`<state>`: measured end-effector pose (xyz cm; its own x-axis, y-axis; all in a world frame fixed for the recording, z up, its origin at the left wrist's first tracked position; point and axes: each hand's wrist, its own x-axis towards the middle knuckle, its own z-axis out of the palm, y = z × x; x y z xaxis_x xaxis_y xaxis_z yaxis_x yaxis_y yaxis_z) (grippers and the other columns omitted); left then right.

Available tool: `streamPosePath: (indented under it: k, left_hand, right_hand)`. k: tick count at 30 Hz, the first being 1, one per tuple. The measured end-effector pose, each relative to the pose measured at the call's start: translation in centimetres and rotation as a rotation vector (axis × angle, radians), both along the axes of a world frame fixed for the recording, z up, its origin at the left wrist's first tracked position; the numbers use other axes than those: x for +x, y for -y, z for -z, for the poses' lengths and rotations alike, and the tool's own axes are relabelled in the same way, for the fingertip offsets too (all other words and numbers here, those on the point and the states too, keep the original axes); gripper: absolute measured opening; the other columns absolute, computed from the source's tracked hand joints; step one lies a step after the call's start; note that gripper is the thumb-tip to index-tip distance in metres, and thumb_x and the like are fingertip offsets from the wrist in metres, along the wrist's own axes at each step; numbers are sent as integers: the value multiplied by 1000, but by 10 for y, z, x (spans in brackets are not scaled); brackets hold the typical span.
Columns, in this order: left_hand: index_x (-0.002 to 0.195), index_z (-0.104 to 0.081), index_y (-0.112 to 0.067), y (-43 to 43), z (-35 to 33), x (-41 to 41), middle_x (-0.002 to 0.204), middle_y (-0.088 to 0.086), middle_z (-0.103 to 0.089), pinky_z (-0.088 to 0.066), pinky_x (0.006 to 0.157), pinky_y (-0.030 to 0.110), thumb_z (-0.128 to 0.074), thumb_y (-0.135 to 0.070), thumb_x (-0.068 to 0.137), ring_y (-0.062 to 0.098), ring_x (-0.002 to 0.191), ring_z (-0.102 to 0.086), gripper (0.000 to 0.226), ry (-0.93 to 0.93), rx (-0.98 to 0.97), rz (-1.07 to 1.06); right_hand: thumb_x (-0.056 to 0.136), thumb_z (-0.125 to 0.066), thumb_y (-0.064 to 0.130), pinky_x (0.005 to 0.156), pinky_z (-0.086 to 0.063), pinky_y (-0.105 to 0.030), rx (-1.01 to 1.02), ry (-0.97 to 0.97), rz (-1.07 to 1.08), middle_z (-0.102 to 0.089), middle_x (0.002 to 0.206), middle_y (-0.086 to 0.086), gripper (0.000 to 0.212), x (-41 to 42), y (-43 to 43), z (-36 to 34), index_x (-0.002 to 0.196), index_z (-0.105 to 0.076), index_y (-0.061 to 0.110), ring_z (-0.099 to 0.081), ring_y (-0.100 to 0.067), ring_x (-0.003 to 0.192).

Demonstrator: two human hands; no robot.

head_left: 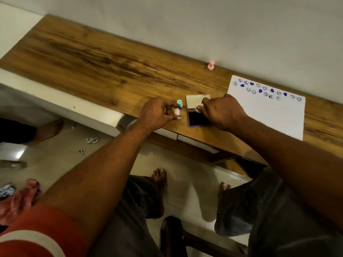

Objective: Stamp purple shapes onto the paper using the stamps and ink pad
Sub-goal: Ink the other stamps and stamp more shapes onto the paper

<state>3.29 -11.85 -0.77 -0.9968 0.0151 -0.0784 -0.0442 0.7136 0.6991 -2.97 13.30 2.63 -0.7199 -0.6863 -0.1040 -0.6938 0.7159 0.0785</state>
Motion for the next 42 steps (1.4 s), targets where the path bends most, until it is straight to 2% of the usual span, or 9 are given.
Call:
streamPosePath:
  k: [10, 17, 22, 27, 30, 34, 37, 39, 42]
  left_hand:
    - [125, -77, -30, -4, 28, 13, 109, -8, -79, -56, 92, 37, -92, -40, 77, 6, 97, -68, 52, 26, 2, -65]
    - [133, -72, -30, -4, 27, 13, 71, -16, -60, -44, 70, 25, -92, -42, 76, 0, 67, -54, 62, 3, -6, -50]
    - [137, -69, -29, -23, 15, 11, 67, -14, -57, -46, 71, 30, -86, -57, 77, 7, 74, -55, 69, -163, -163, 90]
    - [146, -60, -31, -41, 19, 6, 73, -12, -54, -36, 71, 31, -81, -66, 77, 14, 81, -53, 80, -138, -312, 189]
    - [143, -63, -34, -42, 23, 5, 70, -16, -48, -39, 69, 29, -83, -63, 77, 13, 79, -57, 75, -109, -311, 158]
    - [139, -65, -35, -45, 26, 3, 70, -16, -56, -35, 57, 23, -89, -60, 71, 7, 70, -53, 77, -60, -261, 65]
    - [136, -68, -37, -47, 23, 0, 87, -10, -71, -38, 60, 24, -92, -60, 66, 9, 79, -63, 77, -5, -255, 21]
    - [135, -68, -40, -50, 18, -2, 78, -15, -62, -37, 58, 25, -93, -60, 65, 8, 75, -58, 77, 38, -258, 3]
    - [134, -69, -39, -52, 11, -4, 76, -17, -55, -36, 57, 25, -93, -59, 65, 9, 74, -56, 76, 67, -259, -13]
  right_hand:
    - [108, -21, 56, 88, -51, -46, -5, 114, 67, -73, 97, -8, 51, 14, -13, 5, 116, -53, 17, -65, -21, 78]
    - [109, -29, 53, 83, -46, -39, 77, 80, 4, -74, 100, -9, 45, 10, -12, 6, 120, -52, 16, -66, -23, 78]
    - [108, -31, 55, 77, -44, -36, 67, 58, -2, -74, 95, -7, 45, 13, -5, 10, 118, -55, 18, -66, -23, 76]
    - [108, -36, 51, 94, -49, -42, 68, 143, 58, -73, 107, -10, 40, 24, 4, 9, 119, -58, 19, -69, -27, 91]
    - [109, -34, 49, 86, -51, -43, 64, -10, 20, -74, 96, -13, 42, 20, 6, -3, 117, -55, 13, -68, -29, 77]
    - [105, -41, 46, 57, -39, -34, -184, -371, 44, -65, 65, -8, 39, 10, 17, -29, 95, -58, 12, -36, -24, 43]
    - [104, -54, 39, 67, -52, -40, 39, -126, 132, -74, 100, -14, 32, 30, 30, -5, 117, -59, 11, -69, -31, 76]
    - [106, -53, 35, 81, -58, -41, 189, 54, 206, -69, 124, -15, 36, 46, 32, 17, 135, -54, 12, -70, -31, 103]
    - [103, -61, 33, 84, -61, -40, 193, 24, 198, -68, 129, -14, 40, 41, 34, 24, 138, -55, 15, -71, -30, 106]
